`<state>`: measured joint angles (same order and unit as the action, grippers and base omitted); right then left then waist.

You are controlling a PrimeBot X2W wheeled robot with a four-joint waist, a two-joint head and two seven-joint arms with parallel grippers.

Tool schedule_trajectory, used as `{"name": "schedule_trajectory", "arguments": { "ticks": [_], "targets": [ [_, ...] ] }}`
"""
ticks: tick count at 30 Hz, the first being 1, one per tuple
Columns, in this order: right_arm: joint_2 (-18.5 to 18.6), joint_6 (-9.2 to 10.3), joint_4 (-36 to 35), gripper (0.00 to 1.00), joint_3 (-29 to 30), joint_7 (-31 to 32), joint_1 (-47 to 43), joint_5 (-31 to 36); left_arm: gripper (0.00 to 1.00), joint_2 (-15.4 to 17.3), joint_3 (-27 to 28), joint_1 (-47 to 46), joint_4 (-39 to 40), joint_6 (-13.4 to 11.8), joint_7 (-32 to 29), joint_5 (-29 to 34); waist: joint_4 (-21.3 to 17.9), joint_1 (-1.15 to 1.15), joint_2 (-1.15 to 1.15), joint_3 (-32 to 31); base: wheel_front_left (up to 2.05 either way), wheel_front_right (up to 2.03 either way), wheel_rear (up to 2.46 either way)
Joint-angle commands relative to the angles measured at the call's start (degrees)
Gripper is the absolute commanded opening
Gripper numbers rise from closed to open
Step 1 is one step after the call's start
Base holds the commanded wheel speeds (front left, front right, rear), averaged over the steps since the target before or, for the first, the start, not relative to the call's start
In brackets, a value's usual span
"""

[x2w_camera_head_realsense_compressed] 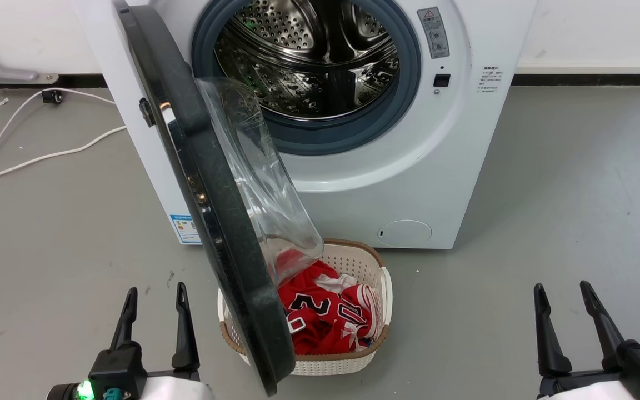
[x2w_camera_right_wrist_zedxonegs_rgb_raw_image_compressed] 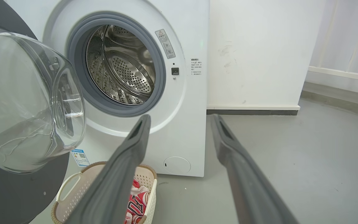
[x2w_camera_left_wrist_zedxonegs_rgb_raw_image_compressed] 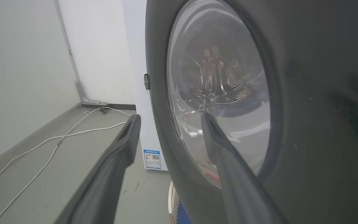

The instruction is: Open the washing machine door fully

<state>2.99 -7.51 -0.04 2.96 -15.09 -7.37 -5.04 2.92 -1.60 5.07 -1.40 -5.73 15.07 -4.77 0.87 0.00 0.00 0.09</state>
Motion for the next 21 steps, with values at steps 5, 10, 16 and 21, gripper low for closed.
{"name": "schedule_trajectory", "arguments": {
  "ticks": [5, 10, 16, 21],
  "targets": [
    [-0.2, 0.03, 0.3, 1.00, -0.3, -0.1, -0.8, -0.6, 1.00, 0.0, 0.2, 0.4, 0.1, -0.2, 0.2, 0.2, -0.2, 0.00, 0.00, -0.2, 0.00, 0.00, 0.00],
    [-0.2, 0.03, 0.2, 1.00, -0.3, -0.1, -1.0, -1.0, 0.00, 0.0, 0.4, 0.1, 0.0, 0.2, 0.2, 0.0, -0.1, 0.00, 0.00, -0.3, 0.00, 0.00, 0.00],
    [-0.2, 0.03, -0.3, 1.00, -0.8, -0.1, -1.1, -1.3, 0.00, 0.0, 1.6, -0.5, -0.3, 0.5, 0.2, 0.0, 0.3, 0.00, 0.00, -0.3, 0.00, 0.00, 0.00],
    [-0.2, 0.03, -0.5, 1.00, -0.7, -0.1, -1.2, -1.5, 0.00, -0.1, 5.1, -2.0, 2.0, 1.0, 0.2, -0.2, 0.6, 0.00, 0.00, -0.3, 0.00, 0.00, 0.00]
  ]
}}
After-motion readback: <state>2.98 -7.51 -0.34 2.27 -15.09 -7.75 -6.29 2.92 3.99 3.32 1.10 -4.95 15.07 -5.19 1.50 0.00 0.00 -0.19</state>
